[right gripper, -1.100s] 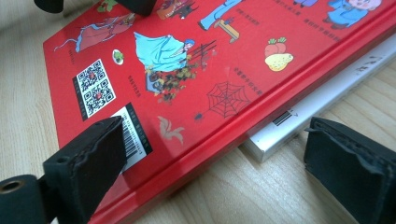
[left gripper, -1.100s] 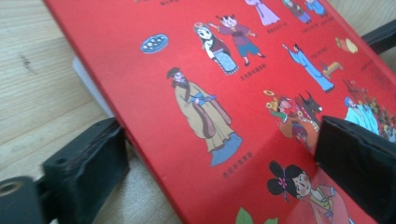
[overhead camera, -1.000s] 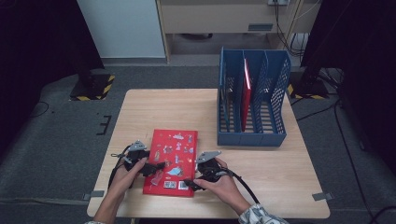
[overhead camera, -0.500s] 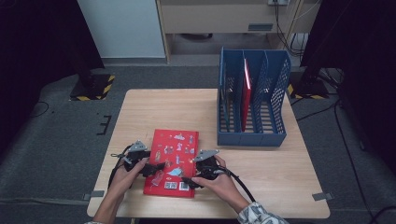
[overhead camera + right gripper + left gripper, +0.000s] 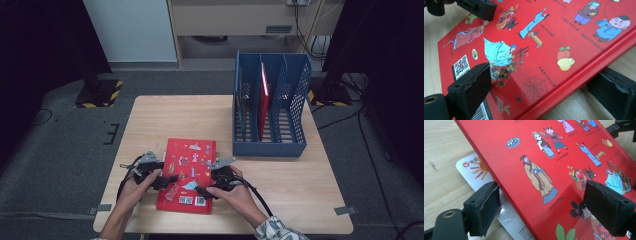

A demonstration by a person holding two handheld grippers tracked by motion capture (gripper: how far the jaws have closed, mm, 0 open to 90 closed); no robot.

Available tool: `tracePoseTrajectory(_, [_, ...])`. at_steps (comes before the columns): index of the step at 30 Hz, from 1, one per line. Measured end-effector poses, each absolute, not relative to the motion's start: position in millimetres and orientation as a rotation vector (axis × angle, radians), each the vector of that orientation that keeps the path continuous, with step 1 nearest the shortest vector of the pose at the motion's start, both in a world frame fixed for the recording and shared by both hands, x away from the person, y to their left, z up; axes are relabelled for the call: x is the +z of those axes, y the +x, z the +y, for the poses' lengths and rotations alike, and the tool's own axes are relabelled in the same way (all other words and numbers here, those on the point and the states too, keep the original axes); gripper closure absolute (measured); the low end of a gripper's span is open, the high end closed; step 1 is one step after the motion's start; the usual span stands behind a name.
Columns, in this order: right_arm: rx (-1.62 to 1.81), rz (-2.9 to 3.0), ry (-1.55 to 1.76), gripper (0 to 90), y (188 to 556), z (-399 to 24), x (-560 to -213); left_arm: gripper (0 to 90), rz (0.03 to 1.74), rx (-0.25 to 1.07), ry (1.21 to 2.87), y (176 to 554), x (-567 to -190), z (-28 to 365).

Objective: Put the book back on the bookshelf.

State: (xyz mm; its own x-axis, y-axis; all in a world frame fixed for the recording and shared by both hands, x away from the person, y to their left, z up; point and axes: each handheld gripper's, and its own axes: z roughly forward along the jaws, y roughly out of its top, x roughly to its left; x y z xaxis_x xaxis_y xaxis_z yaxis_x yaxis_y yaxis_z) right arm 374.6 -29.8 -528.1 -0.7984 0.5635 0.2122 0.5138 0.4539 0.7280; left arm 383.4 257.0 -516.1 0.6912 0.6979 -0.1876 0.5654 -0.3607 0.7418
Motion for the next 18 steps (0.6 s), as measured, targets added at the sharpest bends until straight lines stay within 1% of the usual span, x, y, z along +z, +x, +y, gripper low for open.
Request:
tracePoseTrajectory(12, [1.276, 2.584, 0.975, 13.1, 373.9, -29.2, -518.7, 17.4, 0.975, 0.215, 2.034, 381.4, -509.1, 259.9])
tracePoseTrajectory(18, [1.28, 2.566, 0.972, 18.1, 374.7, -29.2, -513.6, 17.7, 0.971, 0.217, 2.025, 379.1, -503.9, 263.3])
